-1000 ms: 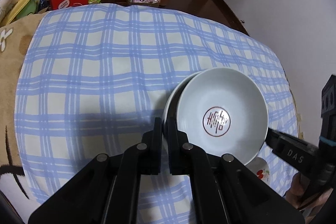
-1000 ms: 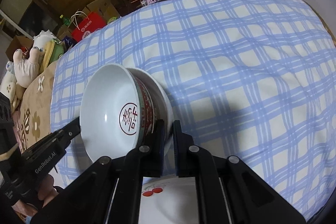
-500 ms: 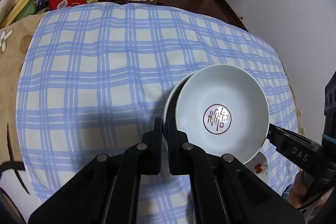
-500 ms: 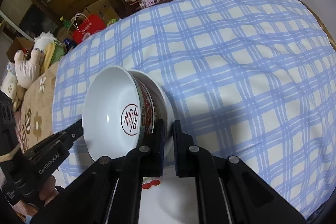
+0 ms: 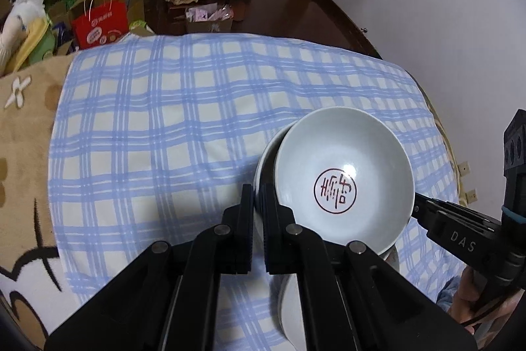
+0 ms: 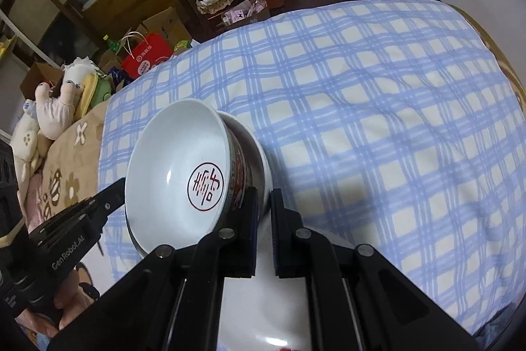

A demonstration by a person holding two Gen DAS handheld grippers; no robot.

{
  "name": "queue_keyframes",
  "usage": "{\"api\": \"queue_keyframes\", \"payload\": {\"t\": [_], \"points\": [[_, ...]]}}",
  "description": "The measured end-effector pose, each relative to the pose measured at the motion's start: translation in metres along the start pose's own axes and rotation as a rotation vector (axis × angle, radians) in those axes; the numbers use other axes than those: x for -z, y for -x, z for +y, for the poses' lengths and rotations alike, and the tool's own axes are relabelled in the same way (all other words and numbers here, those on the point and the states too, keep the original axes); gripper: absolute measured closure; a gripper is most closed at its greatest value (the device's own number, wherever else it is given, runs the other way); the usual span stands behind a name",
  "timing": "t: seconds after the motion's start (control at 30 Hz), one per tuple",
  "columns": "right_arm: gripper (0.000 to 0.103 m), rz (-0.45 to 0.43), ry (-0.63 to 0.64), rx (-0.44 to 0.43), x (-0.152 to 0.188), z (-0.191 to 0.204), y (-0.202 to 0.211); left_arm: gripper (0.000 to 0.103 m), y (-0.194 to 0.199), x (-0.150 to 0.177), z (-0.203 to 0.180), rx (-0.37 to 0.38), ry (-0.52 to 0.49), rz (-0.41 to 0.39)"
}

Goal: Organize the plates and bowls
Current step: 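Lift the nested bowls with both tools and carry them over the cherry plates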

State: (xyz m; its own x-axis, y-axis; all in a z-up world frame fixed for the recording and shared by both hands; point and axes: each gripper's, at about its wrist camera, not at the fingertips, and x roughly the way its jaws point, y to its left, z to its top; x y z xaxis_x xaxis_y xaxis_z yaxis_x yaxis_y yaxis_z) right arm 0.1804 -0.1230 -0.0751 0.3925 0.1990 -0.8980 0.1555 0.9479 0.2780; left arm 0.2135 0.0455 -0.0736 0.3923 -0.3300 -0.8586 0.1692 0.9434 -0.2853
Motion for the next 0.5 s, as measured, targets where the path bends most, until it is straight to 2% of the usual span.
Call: {"api": "queue_keyframes", "payload": {"t": [0.1, 0.27, 0.5], "points": [[0.094, -0.007, -0.017, 0.004, 0.010, -0.009, 0.012, 0.100, 0.005, 0.007, -0.009, 0.020, -0.002, 0.007], [0.094, -0.006, 0.005, 0.056, 0.026, -0.019, 0.024, 0.100, 0.000, 0.026, -0.036, -0.018, -0.056, 0.064], [0.095, 0.034, -0.059, -0.008, 0.054, -0.044, 0.024, 0.099, -0.005, 0.049, -0.053, -0.064, -0.094, 0.091]]}}
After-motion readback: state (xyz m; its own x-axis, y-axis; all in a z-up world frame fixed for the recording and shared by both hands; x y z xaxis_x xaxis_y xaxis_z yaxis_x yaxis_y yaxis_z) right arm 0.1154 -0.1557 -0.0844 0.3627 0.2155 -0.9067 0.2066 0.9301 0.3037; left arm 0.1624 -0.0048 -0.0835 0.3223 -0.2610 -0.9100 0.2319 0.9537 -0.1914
